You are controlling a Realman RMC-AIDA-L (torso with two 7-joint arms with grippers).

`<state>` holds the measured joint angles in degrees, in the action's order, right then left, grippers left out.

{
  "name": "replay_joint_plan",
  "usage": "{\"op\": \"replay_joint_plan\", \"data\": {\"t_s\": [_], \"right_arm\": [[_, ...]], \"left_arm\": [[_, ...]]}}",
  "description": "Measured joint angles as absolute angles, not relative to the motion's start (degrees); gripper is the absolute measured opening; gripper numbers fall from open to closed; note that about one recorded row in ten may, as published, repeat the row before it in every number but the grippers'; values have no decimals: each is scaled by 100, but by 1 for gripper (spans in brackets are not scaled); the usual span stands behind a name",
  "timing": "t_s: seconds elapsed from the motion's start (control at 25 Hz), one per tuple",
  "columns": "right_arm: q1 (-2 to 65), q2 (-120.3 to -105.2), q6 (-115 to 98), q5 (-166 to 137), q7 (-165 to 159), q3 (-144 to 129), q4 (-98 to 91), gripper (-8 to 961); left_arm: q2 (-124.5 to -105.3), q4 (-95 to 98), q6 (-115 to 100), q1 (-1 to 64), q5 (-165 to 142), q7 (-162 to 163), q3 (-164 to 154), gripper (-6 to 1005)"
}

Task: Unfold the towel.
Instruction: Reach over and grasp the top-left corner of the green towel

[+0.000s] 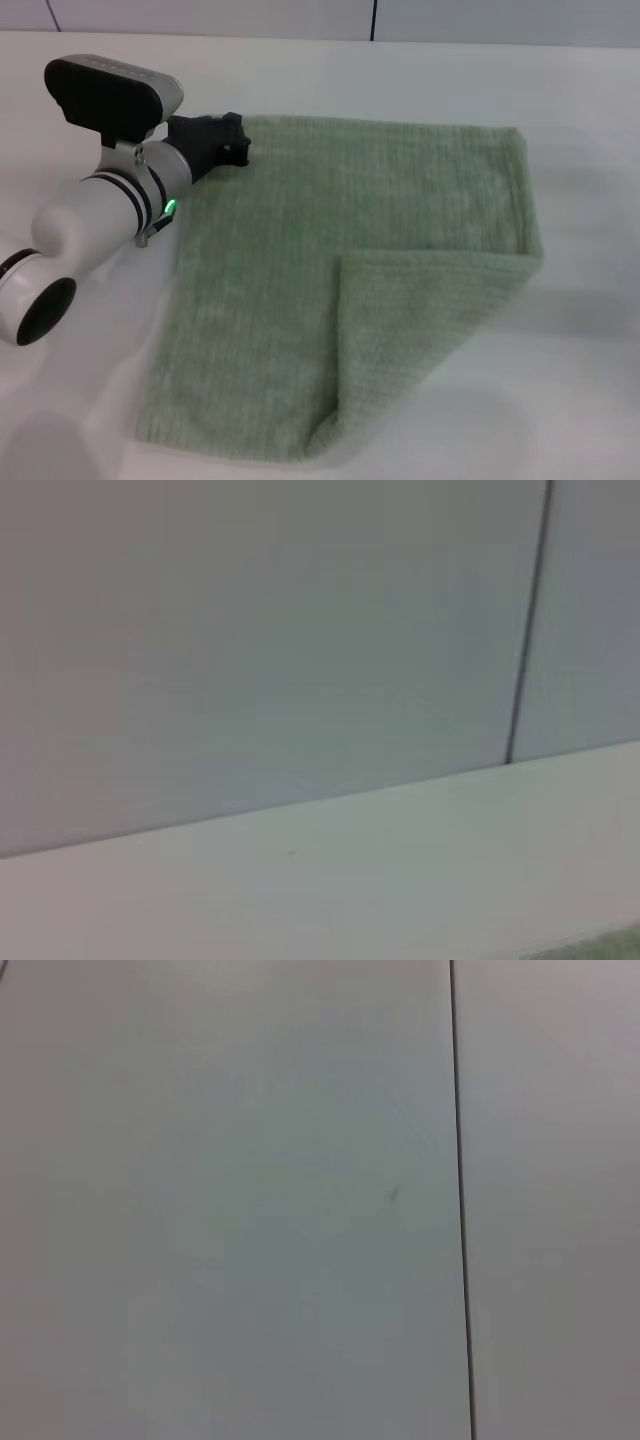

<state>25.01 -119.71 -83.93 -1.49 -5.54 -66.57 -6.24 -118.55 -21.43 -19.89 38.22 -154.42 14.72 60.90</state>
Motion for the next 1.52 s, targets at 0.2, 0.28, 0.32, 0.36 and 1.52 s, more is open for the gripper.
{"op": "replay_joint_plan", "data": {"t_s": [0.2,0.28,0.32,0.36,1.52], "right_arm": [[2503,-11971,-8394,-149,-553,-6672,-631,776],[2509,-11971,-8394,-149,-553,-6678,-633,776],[2509,-11971,-8394,-149,-553,-6678,-633,776],[2510,-11971,-8394,-149,-553,-6680,-635,776],[2631,-11971,-8393,-166,-553,-6689,-632,777]], "left_arm": [[-11857,-2071,-1914,3855,-15430,1486,6091,0],[-11857,-2026,-1894,3877,-15429,1467,6090,0],[-11857,-2004,-1890,3891,-15428,1463,6091,1],[-11859,-1958,-1884,3917,-15427,1465,6091,1],[-11870,-1513,-1811,4220,-15425,1435,6099,5]]}}
